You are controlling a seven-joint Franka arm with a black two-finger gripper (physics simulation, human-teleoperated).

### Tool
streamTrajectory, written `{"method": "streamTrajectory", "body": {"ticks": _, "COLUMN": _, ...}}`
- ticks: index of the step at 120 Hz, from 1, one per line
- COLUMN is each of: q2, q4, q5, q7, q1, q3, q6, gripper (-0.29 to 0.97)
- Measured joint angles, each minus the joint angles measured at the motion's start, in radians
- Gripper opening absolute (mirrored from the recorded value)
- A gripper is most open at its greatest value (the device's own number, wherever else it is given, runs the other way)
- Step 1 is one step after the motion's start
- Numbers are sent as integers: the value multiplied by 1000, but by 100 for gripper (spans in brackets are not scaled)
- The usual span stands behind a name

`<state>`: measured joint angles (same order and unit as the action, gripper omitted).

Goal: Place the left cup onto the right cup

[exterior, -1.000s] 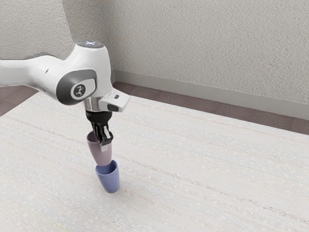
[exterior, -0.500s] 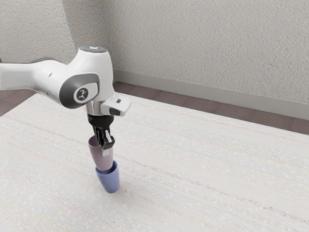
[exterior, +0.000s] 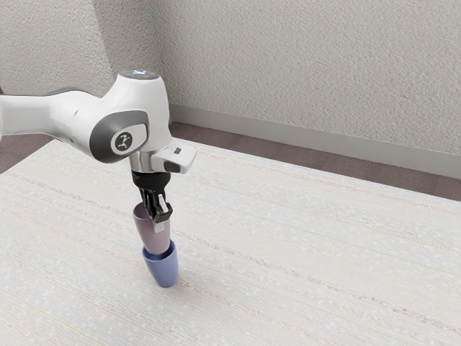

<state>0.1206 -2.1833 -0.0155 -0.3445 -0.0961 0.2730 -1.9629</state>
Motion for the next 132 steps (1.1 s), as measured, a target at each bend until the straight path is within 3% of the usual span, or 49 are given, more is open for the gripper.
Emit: {"method": "streamTrajectory", "body": {"ticks": 132, "q2": -33, "q4": -1, "q5": -3, "q7": -4, "q1": 0, "q3": -8, "q6": -23, "gripper": -11}}
